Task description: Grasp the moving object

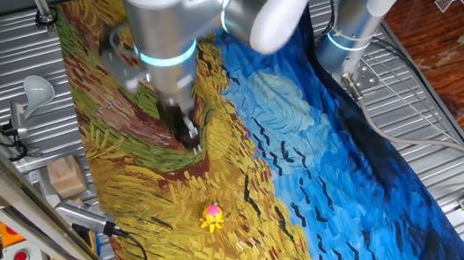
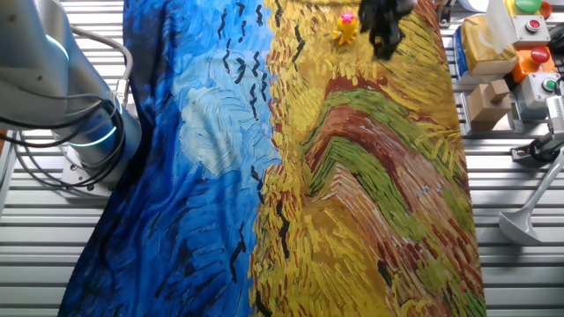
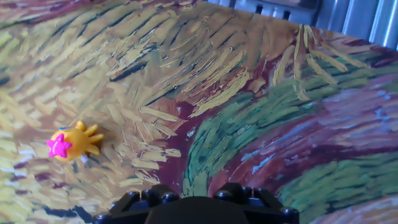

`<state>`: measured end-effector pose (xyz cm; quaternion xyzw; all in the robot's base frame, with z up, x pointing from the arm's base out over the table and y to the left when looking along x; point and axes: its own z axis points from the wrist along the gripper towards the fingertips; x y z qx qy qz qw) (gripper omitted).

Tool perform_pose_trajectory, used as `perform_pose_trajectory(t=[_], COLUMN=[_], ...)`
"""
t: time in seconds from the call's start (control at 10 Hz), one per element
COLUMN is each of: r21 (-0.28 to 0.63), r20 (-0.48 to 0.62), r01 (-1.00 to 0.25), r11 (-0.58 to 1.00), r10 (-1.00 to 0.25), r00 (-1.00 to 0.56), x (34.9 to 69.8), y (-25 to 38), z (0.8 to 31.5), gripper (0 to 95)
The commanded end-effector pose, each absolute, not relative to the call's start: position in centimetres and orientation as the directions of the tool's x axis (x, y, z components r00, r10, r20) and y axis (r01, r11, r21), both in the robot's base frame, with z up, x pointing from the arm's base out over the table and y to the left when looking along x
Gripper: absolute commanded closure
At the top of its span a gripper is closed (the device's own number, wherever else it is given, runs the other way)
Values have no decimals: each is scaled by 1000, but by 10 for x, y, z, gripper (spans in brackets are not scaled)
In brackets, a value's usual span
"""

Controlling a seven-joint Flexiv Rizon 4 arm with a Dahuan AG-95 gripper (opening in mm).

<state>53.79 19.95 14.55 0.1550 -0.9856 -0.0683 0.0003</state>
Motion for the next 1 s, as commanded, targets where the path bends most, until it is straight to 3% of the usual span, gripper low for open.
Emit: perform_pose_trajectory(t=[0.1,0.5,1.0], r21=[108,61,77], r20=[-15,-15,-15], r01=[-238,-286,-380], r11=[965,956,922], r10=[-237,-286,-380], r00=[-971,-958,-925], x=[534,532,533], y=[225,237,242], z=[141,139,140], gripper=[380,380,380])
